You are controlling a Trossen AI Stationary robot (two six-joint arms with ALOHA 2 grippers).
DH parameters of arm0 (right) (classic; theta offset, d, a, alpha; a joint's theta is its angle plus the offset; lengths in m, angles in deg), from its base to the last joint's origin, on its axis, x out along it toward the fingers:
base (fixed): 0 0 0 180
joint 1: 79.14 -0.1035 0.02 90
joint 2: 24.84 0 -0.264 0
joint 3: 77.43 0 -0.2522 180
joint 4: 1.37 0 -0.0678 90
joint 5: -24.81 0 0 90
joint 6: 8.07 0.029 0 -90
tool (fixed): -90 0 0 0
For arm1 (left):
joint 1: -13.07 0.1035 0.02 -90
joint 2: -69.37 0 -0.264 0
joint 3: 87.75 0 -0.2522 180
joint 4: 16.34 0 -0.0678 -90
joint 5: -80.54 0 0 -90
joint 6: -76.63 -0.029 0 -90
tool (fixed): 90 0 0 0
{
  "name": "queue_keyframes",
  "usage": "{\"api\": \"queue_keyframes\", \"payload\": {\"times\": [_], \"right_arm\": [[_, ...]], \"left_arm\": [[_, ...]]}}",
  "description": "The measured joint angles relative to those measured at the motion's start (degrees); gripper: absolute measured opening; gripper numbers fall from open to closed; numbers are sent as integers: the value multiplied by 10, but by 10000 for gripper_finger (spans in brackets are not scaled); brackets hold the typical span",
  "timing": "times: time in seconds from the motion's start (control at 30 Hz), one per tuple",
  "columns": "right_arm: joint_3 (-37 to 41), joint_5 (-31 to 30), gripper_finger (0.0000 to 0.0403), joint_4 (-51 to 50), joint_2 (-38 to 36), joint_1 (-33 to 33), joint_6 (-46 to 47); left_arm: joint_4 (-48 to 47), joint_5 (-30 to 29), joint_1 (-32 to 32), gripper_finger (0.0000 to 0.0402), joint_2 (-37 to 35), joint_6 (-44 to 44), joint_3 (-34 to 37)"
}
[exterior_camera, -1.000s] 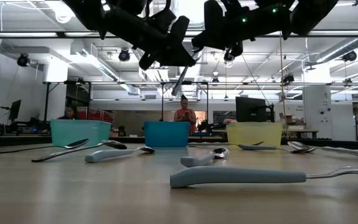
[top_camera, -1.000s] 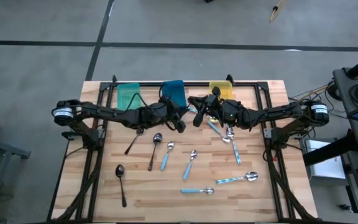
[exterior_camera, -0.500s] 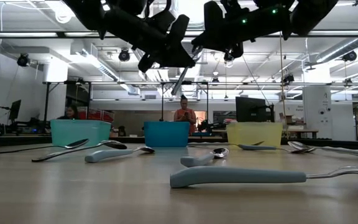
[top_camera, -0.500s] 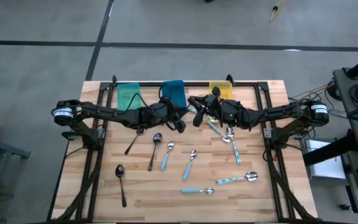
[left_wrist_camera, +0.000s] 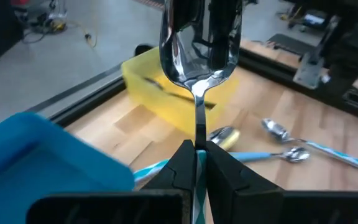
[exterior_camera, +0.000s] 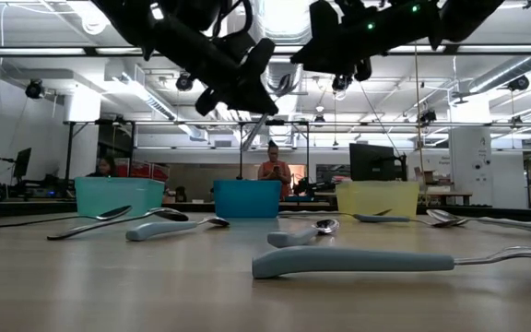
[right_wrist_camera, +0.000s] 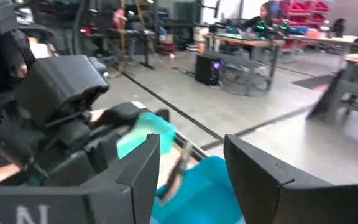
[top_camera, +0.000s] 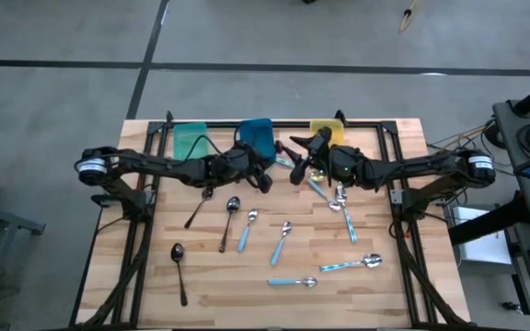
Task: Sort silverware by color (type)
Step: Put the white-blue spoon into the blue bin
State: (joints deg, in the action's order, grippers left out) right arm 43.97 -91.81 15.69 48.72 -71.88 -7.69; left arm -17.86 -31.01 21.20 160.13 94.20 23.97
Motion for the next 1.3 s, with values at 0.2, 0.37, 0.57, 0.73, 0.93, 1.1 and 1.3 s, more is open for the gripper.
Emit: {"api": "queue_keyframes", "payload": {"times": [0.2,0.37,0.57,0.73,0.93,1.1,1.3], "right_arm": [[0,-21,175,-84,-45,0,5],[0,-21,175,-160,-84,0,6],[0,-20,171,-252,-130,0,7],[0,-19,173,-320,-161,0,31],[0,-19,171,-389,-173,0,42],[0,-19,174,-432,-174,0,43],[0,-18,172,-467,-181,0,51]], "left_arm": [[-92,30,53,2,-27,30,-12],[-271,45,121,2,-22,57,-90],[-399,85,189,2,16,50,-195],[-450,173,232,2,62,59,-266],[-499,211,240,2,140,76,-348],[-562,212,239,2,211,71,-424],[-604,206,238,2,257,77,-474]]}}
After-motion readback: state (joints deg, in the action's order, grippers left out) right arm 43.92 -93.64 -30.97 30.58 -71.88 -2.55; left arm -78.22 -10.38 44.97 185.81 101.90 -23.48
